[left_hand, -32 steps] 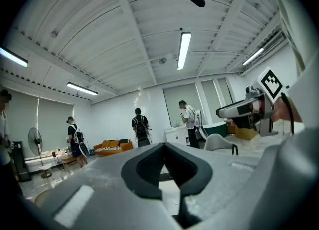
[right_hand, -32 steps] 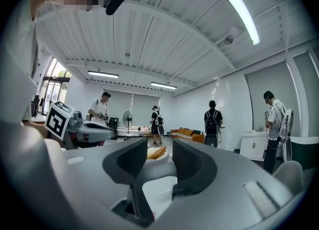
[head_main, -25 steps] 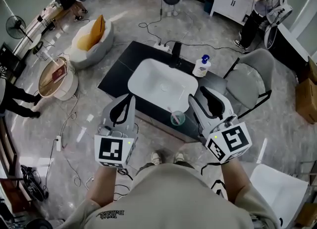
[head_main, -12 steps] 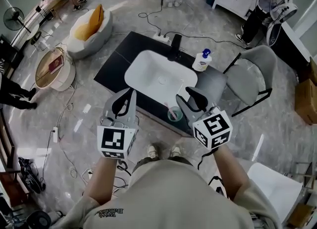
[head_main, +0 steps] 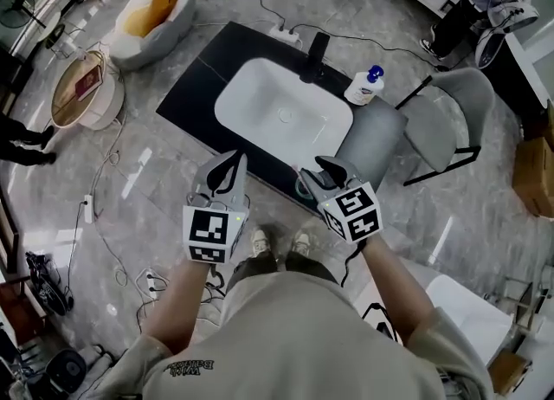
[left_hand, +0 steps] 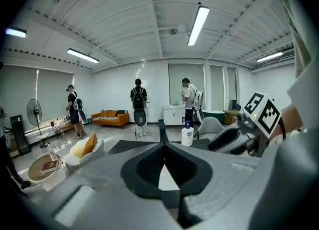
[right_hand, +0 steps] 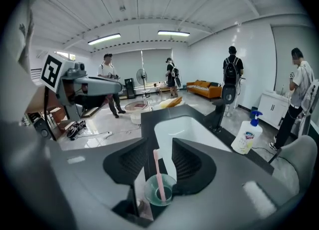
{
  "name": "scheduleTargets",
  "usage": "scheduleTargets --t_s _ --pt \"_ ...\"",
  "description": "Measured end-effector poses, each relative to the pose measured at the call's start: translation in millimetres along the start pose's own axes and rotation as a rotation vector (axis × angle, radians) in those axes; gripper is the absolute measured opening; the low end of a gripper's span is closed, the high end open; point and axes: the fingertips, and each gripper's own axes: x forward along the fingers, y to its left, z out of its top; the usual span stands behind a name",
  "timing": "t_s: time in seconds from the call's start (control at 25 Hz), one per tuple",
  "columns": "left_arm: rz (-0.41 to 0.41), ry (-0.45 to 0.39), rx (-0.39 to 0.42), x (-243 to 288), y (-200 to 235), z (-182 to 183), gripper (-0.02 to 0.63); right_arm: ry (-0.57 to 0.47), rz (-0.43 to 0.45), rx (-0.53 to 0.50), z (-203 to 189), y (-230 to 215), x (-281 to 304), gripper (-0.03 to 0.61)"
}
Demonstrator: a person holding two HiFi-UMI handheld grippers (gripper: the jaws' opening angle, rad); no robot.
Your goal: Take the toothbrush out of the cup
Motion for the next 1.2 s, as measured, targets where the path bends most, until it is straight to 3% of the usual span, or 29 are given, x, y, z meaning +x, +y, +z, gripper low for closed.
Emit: scheduleTargets --t_s 0.32,0.56,0.72,0.84,0.92,1.2 --pt "-0.031 0.121 -0.039 14.8 -4.5 -59.3 0.002 0.172 0.04 0.001 -65.9 6.8 42.5 0.151" --pt "-0.036 0.182 -0.064 16.3 -3.5 -87.7 0.002 0.23 0.035 0.025 -88.2 2.8 65.6 0.121" --pt "-0.033 0.193 -0.078 15.2 -0.9 -93.4 0.002 0.222 0.039 0.018 -87.2 6.0 71.6 0.107" --pt "-0.031 0.193 -0.079 12.8 0.0 -93.2 0.002 0.205 0.029 0.007 -82.5 4.5 71.1 0.035" --pt "-0.029 0.191 -0.076 11.6 0.8 -91.7 0.002 0.194 0.024 0.001 -77.8 2.7 69.0 0.021" --pt "-0.021 0.164 -0.06 6.1 1.9 -79.3 0.002 0.154 0.008 -0.046 -51.2 4.5 47.0 0.021"
